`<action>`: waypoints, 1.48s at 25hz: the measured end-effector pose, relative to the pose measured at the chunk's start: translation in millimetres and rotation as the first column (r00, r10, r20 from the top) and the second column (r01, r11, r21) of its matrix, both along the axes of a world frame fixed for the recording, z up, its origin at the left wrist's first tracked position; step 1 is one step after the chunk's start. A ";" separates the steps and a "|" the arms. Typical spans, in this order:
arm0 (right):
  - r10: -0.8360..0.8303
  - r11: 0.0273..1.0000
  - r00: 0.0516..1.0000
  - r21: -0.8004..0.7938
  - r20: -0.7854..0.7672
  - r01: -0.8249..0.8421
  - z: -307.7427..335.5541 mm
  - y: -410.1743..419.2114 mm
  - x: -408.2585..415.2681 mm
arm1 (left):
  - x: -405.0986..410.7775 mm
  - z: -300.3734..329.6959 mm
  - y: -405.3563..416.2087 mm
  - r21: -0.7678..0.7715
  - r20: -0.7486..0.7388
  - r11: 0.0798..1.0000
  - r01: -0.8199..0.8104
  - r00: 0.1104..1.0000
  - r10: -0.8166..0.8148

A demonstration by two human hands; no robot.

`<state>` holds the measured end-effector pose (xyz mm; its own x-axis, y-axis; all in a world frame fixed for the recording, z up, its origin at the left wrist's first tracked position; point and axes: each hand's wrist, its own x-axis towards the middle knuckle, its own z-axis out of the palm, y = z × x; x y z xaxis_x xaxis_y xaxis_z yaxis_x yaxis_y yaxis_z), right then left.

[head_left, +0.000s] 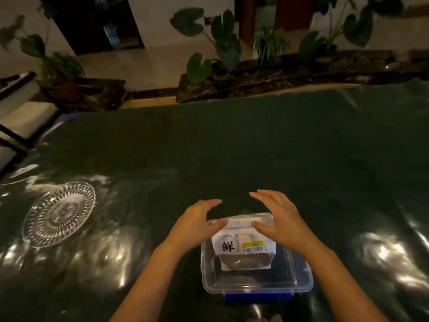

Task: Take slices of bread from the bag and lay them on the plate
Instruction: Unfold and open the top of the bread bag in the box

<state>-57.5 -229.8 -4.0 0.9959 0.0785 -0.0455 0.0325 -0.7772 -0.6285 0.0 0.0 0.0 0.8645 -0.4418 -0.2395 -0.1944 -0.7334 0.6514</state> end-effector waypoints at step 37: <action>-0.267 0.867 0.959 0.412 -0.090 0.280 -11.9 -7.8 -25.9 | -24.4 -28.5 12.9 -0.263 0.099 0.960 -0.092 0.988 0.122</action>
<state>-83.5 -237.7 -15.9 0.9789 -0.1790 -0.0987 -0.1665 -0.4181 -0.8930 -24.4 12.9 -28.5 0.9251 -0.3788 -0.0278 -0.2074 -0.5650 0.7986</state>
